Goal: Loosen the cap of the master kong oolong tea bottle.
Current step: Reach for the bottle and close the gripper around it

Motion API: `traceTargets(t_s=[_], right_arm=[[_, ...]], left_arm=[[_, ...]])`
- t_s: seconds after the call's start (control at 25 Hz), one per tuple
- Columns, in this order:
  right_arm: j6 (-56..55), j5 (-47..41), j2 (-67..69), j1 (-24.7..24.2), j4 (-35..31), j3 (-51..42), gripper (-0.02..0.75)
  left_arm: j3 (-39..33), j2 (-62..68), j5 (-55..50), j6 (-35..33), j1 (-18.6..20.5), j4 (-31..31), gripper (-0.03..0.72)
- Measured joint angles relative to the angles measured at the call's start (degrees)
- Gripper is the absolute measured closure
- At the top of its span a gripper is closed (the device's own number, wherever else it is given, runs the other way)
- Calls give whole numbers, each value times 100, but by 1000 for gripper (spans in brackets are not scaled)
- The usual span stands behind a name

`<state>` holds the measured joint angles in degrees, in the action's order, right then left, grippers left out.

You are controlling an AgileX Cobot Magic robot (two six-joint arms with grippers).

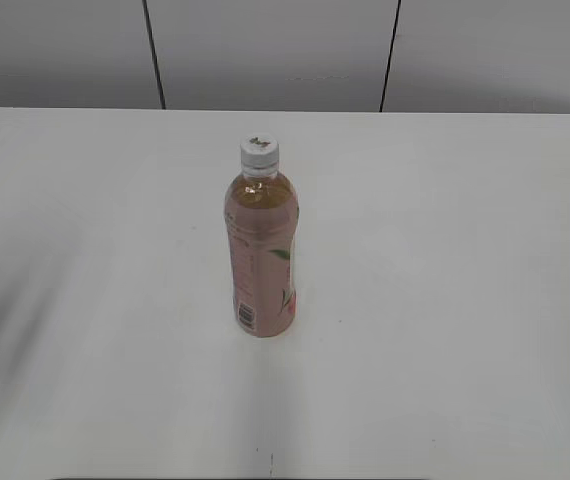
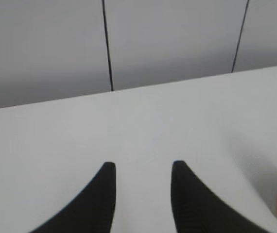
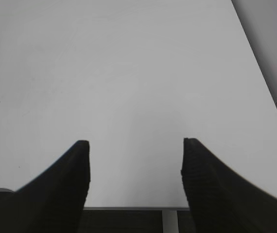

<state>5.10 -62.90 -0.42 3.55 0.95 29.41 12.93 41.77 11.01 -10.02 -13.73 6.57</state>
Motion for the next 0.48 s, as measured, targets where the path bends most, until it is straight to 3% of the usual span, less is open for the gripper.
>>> traceTargets(t_s=[0.32, 0.48], right_arm=[[0, 0, 0, 0, 0, 0, 280], [0, 0, 0, 0, 0, 0, 280]], left_arm=[[-11, 1644, 994, -5, -973, -15, 436], [-47, 2423, 1615, 150, -1477, -165, 396]])
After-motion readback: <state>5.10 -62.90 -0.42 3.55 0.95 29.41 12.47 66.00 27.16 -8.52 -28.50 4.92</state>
